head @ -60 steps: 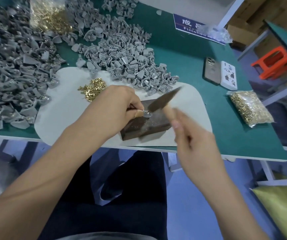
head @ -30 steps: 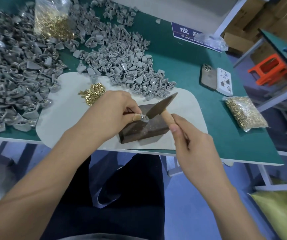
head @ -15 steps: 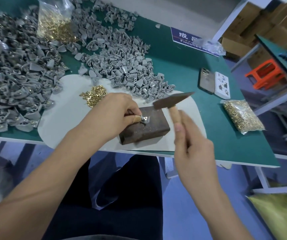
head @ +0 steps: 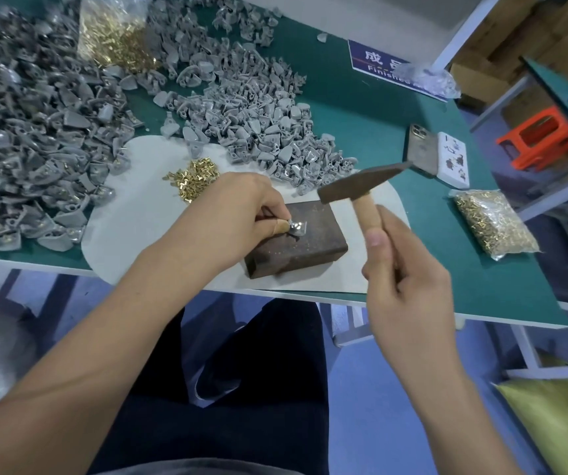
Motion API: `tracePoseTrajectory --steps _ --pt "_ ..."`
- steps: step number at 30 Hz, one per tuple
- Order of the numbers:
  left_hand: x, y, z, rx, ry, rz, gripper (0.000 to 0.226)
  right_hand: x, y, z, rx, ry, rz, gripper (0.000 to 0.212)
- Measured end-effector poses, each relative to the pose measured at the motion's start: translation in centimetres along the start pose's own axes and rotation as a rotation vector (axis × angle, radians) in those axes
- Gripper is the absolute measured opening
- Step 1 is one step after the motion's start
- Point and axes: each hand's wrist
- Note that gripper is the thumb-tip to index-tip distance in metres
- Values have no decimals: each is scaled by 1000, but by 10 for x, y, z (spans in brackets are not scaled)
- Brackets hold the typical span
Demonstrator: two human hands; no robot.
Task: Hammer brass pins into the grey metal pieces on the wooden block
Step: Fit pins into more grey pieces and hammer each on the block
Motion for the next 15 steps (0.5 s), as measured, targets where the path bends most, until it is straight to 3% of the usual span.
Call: tracePoseTrajectory --steps 5,9,13,15 --pt "-1 0 0 4 -3 -2 6 -6 4 -1 200 -1 139 31" --pt "-2 -1 -1 15 -11 -12 6 -1 -2 -2 32 -10 35 30" --pt "-2 -1 -1 19 -7 -25 7 -4 7 2 191 16 83 35" --pt "-2 -1 -1 22 -8 -24 8 -7 2 0 165 -1 121 33"
Point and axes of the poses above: each hand's wrist, its own z-axis away from the middle knuckle, its own y-axis out of the palm, x = y × z, and after that the axes turned 10 degrees about z, right-handed
